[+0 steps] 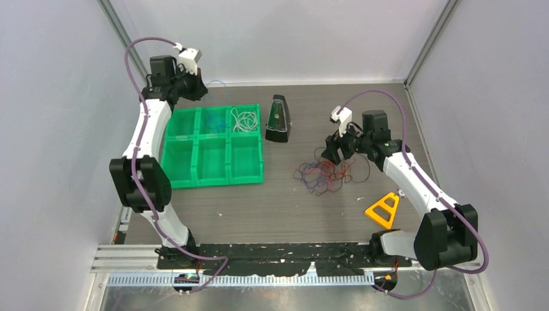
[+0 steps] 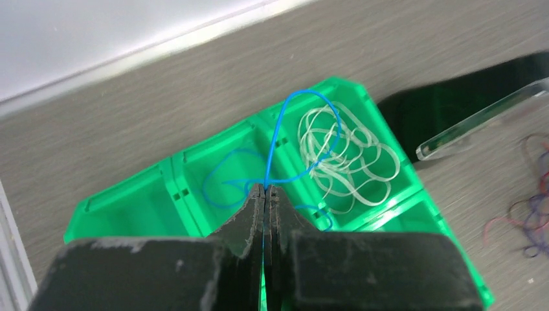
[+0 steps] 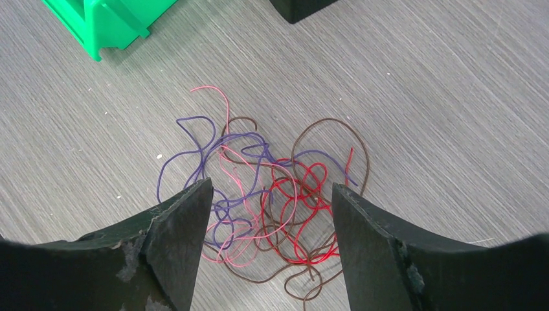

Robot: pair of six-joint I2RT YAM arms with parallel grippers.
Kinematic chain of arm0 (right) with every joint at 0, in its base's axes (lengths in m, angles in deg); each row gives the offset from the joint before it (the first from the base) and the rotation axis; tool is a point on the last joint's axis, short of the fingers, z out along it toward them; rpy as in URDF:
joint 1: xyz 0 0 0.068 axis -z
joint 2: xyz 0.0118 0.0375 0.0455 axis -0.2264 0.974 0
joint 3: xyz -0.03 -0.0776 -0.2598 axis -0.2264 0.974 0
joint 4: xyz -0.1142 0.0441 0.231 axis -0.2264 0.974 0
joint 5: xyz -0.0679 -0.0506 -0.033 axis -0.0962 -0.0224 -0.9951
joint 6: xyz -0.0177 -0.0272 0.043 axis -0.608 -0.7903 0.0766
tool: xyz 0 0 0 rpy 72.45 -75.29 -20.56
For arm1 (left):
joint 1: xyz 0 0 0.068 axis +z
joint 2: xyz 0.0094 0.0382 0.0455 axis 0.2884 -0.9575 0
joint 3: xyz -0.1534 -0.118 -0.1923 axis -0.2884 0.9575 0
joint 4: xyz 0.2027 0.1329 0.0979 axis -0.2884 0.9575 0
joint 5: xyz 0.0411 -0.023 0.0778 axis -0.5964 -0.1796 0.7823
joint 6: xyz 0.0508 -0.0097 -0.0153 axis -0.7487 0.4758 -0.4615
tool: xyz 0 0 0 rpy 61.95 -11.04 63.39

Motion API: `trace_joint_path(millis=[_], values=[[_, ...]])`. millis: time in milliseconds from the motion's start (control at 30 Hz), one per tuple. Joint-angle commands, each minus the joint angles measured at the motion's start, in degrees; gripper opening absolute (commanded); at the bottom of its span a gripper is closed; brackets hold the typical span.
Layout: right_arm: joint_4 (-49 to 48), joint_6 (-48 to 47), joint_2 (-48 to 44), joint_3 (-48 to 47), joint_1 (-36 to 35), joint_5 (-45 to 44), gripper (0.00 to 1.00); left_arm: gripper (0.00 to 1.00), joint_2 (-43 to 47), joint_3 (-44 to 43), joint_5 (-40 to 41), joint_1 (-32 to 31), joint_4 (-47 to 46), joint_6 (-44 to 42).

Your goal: Untangle the cables

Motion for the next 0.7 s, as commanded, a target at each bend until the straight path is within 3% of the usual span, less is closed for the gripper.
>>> trace_joint_path(millis=[0,267,467,667], values=[[1.77,-1.13,0.75,-3.94,0.67,0.45,0.73,0.0,-1.6,3.23,2.31,1.74,-0.99,-6.79],[2.71,-0.87,3.0,-6.16,2.05,0.11,0.73,0.0,-7.06,4.38,7.48,1.88,8.92,-11.56],[3.66,-0.74,5.69,-8.4,2.08,-0.43,0.74,0.0,-16.8,-6.75,7.61,1.32,22.28,-12.96],[7.05,-1.81,7.78,-10.51,2.25,-1.2,0.74,0.0,-22.12,-13.48,9.8,-1.34,24.27,-13.56]])
